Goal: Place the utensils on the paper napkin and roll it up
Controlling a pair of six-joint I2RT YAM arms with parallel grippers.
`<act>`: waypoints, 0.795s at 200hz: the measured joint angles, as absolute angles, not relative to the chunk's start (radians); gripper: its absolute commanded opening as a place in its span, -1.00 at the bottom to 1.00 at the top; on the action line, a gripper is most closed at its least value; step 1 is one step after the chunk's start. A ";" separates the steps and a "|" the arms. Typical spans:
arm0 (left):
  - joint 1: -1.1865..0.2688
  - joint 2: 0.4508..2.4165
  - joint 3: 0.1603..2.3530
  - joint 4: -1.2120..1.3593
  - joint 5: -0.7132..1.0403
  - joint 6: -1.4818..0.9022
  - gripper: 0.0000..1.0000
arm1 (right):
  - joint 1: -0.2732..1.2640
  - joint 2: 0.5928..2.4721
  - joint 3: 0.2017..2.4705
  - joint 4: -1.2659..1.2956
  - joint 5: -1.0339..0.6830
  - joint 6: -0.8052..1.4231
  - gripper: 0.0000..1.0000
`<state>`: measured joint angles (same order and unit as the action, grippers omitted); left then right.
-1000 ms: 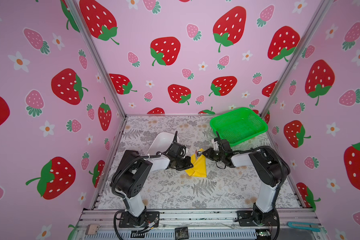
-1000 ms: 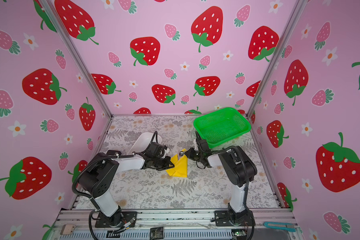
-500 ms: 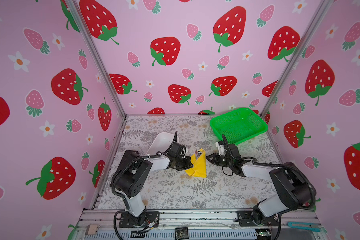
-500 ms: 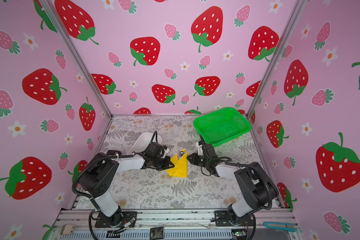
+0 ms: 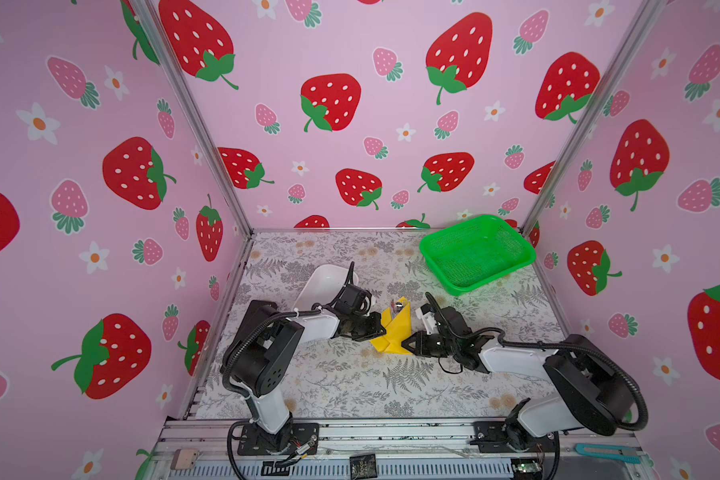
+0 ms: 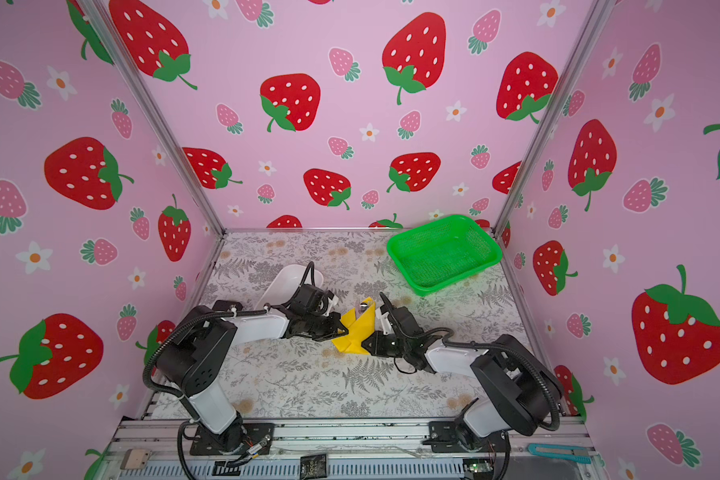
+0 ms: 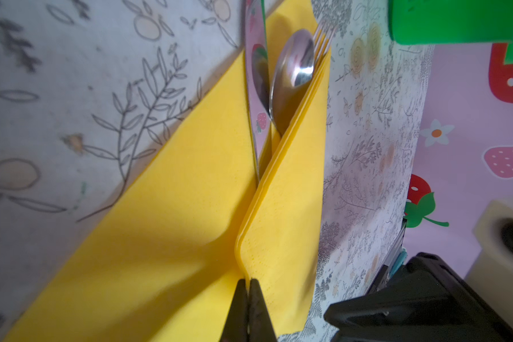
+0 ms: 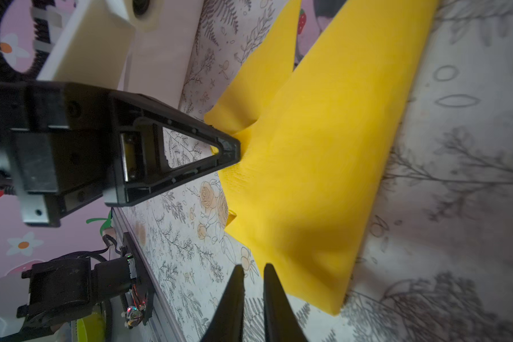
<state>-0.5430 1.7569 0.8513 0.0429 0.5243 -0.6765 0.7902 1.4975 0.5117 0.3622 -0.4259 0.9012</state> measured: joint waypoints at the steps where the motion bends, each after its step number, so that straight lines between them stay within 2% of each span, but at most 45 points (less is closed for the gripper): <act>1: -0.543 1.757 0.851 0.043 0.524 -0.677 -1.00 | 0.791 1.501 0.513 0.364 -0.426 0.901 -0.69; 75: -0.543 1.757 0.851 0.043 0.525 -0.677 -1.00 | 0.799 1.600 0.524 0.377 -0.425 0.915 -0.70; 159: -0.540 1.757 0.851 0.043 0.525 -0.677 -1.00 | 0.802 1.568 0.525 0.396 -0.446 0.918 -0.68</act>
<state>-0.5404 1.7569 0.8513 0.0433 0.5255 -0.6765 0.8017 1.5681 0.5255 0.3962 -0.4461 0.9180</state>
